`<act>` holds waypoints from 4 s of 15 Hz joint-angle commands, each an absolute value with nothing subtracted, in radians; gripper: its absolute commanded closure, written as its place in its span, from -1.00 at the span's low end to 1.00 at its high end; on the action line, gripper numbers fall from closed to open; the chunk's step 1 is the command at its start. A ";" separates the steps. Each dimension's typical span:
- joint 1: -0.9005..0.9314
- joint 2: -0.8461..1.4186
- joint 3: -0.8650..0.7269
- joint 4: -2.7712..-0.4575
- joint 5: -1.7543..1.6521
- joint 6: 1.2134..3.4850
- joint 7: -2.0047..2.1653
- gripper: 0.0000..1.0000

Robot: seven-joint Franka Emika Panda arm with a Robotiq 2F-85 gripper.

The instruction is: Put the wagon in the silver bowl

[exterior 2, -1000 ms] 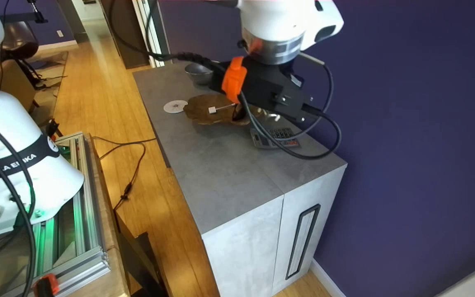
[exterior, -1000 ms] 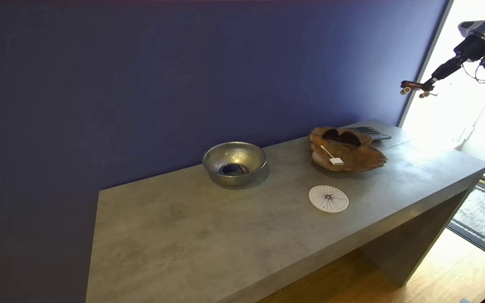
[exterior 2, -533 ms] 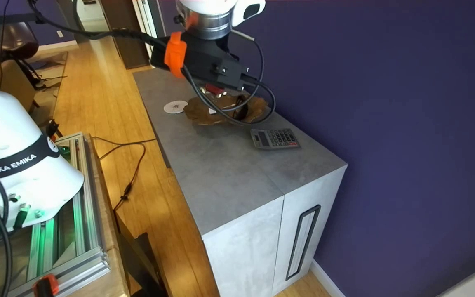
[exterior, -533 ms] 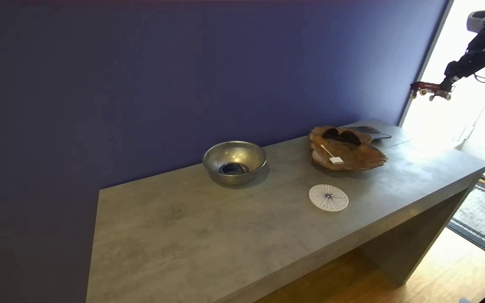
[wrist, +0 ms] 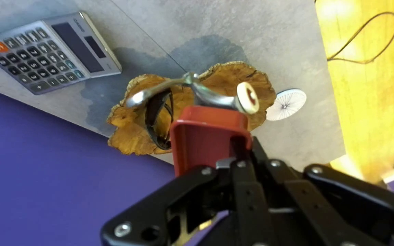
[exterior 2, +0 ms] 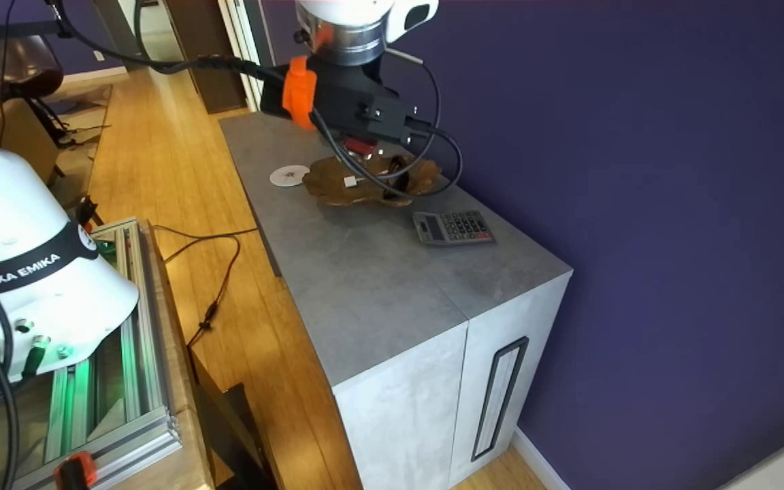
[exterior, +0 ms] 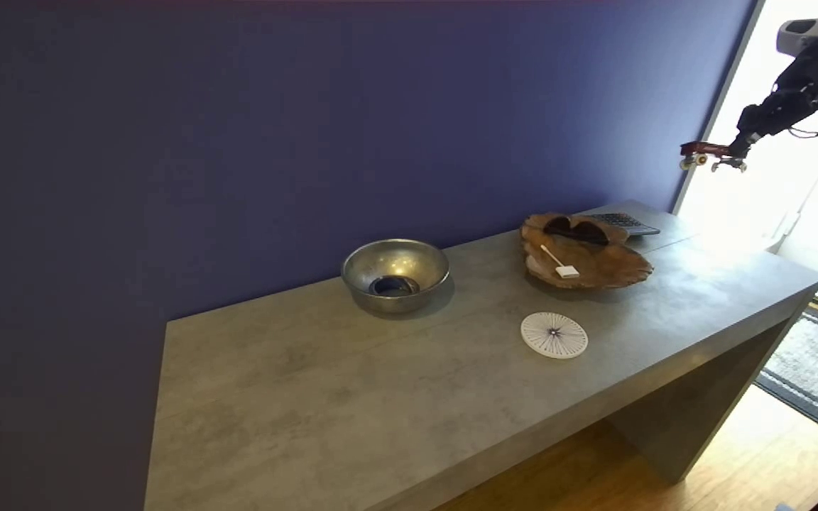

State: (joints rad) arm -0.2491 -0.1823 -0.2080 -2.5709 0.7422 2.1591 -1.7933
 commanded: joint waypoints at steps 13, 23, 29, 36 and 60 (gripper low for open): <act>0.200 -0.469 0.026 -2.710 0.721 2.455 -1.667 0.90; 0.368 -0.254 0.211 -2.623 0.701 2.849 -1.542 0.98; 0.355 0.077 0.339 -2.398 0.244 2.935 -1.257 0.98; 0.391 0.409 0.324 -1.991 -0.119 2.782 -1.009 0.98; 0.404 0.815 0.250 -1.535 -0.241 2.660 -0.732 0.98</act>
State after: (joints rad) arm 0.4069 0.7922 0.2649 -1.5528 -0.2058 2.6588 -0.7885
